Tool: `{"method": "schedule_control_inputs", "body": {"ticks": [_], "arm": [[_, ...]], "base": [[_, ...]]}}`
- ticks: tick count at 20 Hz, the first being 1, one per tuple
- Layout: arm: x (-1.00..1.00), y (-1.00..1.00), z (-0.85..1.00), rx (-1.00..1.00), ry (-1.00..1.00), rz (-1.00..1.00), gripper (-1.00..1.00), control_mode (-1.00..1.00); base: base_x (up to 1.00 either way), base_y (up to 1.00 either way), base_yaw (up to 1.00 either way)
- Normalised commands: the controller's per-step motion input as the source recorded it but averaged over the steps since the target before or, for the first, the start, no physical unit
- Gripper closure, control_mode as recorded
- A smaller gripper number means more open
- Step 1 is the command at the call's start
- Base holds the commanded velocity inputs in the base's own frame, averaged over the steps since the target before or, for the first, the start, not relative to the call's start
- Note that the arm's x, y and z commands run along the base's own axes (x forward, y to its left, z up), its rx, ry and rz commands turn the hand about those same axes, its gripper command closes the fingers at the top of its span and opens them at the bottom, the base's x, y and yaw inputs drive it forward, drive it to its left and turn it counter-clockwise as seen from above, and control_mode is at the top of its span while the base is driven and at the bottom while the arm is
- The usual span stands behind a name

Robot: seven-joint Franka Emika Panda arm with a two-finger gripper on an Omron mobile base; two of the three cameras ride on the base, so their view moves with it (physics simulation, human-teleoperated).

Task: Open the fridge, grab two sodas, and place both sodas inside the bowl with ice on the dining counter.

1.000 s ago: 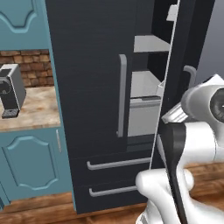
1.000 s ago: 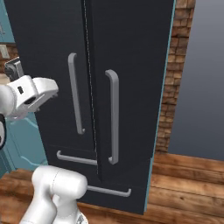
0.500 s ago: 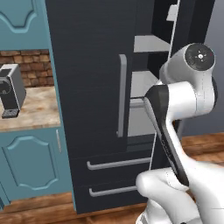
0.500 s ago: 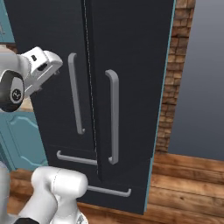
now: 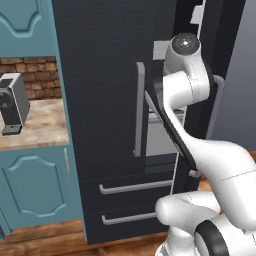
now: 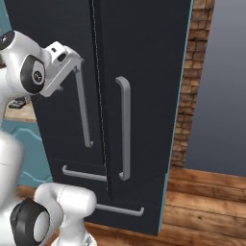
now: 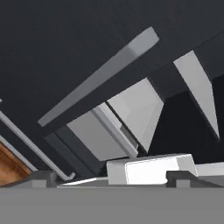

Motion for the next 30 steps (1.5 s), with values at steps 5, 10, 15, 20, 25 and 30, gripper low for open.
{"method": "schedule_control_inputs", "body": {"ticks": [5,10,15,20,25,30], "arm": [[0.79,-0.26,-0.17,-0.06,0.07,0.0,-1.0,-1.0],[0.32,-0.47,-0.14,-0.03,0.04,-0.01,-1.0,-1.0],[0.0,-0.7,-0.14,0.0,0.04,-0.08,-1.0,-1.0],[-0.07,-0.81,-0.09,0.0,0.06,-0.11,-1.0,-1.0],[-0.13,-0.92,-0.04,0.0,0.1,-0.13,-1.0,-1.0],[-0.39,-0.94,-0.01,0.0,0.03,-0.14,-1.0,-1.0]], "base": [[0.0,0.0,0.0],[0.0,0.0,0.0],[0.0,0.0,0.0],[0.0,0.0,0.0],[0.0,0.0,0.0],[0.0,0.0,0.0]]}}
